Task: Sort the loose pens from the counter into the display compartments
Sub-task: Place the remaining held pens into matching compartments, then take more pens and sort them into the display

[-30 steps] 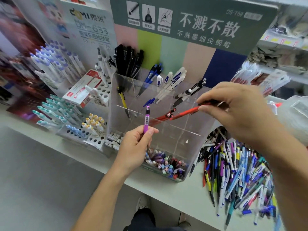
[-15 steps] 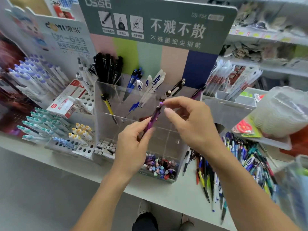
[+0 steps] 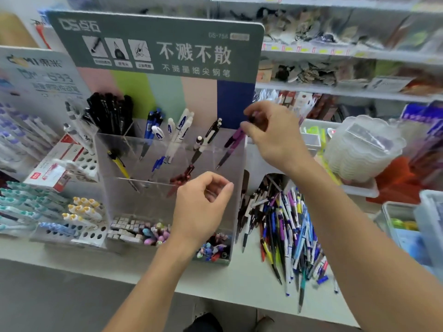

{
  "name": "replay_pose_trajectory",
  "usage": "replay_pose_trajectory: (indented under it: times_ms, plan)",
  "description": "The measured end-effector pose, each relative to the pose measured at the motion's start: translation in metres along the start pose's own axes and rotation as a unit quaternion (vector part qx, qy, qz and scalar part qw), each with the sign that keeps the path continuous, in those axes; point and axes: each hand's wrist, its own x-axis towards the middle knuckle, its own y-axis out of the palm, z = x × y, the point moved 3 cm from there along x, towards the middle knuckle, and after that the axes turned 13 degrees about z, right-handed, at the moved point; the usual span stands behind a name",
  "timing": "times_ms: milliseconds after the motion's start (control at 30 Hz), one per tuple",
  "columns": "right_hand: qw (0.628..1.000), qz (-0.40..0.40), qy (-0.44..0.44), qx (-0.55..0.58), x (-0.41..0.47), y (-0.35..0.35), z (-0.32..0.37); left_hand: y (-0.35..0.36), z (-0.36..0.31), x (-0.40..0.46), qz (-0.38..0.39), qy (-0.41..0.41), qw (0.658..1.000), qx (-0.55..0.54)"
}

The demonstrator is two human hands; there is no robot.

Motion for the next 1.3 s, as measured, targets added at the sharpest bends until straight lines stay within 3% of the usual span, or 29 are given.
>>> replay_pose_trajectory:
  times_ms: [67, 100, 167, 233, 267, 300, 400, 467, 567, 700, 833, 933, 1033, 1100, 1200, 1300]
  plan:
    - [0.999, 0.032, -0.003, 0.038, -0.006, 0.006, 0.001, 0.01, 0.003, -0.002, 0.038, -0.008, 0.999, -0.015]
    - [0.998, 0.012, -0.01, 0.066, -0.015, 0.004, -0.001, 0.017, 0.006, -0.004, 0.062, -0.015, 0.997, -0.034]
    - [0.99, -0.09, -0.008, 0.11, -0.044, -0.009, -0.018, 0.04, 0.013, -0.01, 0.117, -0.036, 0.99, -0.069]
    - [0.979, -0.166, 0.075, 0.096, -0.085, -0.015, -0.063, 0.076, 0.025, -0.021, 0.171, -0.074, 0.979, -0.082]
    - [0.974, -0.149, 0.154, 0.071, -0.108, -0.011, -0.093, 0.098, 0.033, -0.027, 0.196, -0.102, 0.973, -0.074]
    - [0.964, -0.079, 0.249, 0.042, -0.132, 0.0, -0.127, 0.121, 0.042, -0.033, 0.217, -0.135, 0.965, -0.054]
    - [0.869, 0.154, 0.469, 0.007, -0.201, 0.049, -0.206, 0.182, 0.082, -0.045, 0.277, -0.251, 0.926, 0.049]
    - [0.835, 0.199, 0.513, 0.011, -0.231, 0.078, -0.233, 0.205, 0.109, -0.049, 0.286, -0.349, 0.89, 0.064]
    - [0.841, 0.191, 0.506, 0.009, -0.248, 0.109, -0.254, 0.23, 0.133, -0.052, 0.25, -0.458, 0.852, -0.043]
    - [0.876, 0.118, 0.463, 0.058, -0.242, 0.129, -0.263, 0.253, 0.147, -0.04, 0.199, -0.45, 0.865, -0.1]
    - [0.891, 0.083, 0.43, 0.119, -0.239, 0.127, -0.267, 0.253, 0.149, -0.035, 0.201, -0.439, 0.87, -0.098]
    - [0.892, 0.009, 0.434, 0.128, -0.252, 0.095, -0.268, 0.233, 0.148, -0.036, 0.205, -0.424, 0.882, -0.002]
    - [0.857, -0.063, 0.495, 0.126, -0.267, 0.057, -0.281, 0.211, 0.134, -0.027, 0.133, -0.32, 0.922, 0.174]
    - [0.801, -0.019, 0.567, 0.193, -0.269, 0.051, -0.291, 0.21, 0.123, -0.011, 0.107, -0.283, 0.928, 0.215]
    - [0.725, 0.095, 0.635, 0.247, -0.269, 0.079, -0.279, 0.228, 0.125, 0.022, 0.13, -0.347, 0.9, 0.228]
    - [0.731, 0.073, 0.638, 0.231, -0.266, 0.115, -0.268, 0.242, 0.128, 0.039, 0.13, -0.399, 0.875, 0.243]
